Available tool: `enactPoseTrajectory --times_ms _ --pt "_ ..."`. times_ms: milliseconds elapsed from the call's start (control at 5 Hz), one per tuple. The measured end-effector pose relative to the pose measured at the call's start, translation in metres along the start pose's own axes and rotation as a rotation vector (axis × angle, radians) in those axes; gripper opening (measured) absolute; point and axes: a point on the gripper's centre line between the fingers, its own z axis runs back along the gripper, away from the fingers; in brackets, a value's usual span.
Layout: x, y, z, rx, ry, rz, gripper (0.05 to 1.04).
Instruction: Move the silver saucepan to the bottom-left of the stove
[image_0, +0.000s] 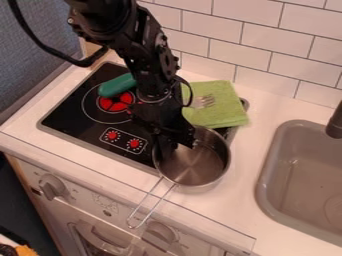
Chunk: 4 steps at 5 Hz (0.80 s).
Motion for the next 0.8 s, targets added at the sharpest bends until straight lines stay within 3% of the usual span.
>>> enactPoseTrajectory --times_ms 200,400,800 --pt "-0.001 -0.002 0.000 -0.010 0.003 -0.003 0.077" --pt "-0.002 -0.001 0.001 -0.017 0.008 -0.013 0.076" --pt "-0.002 0.027 0.027 0.000 -0.041 0.020 0.075"
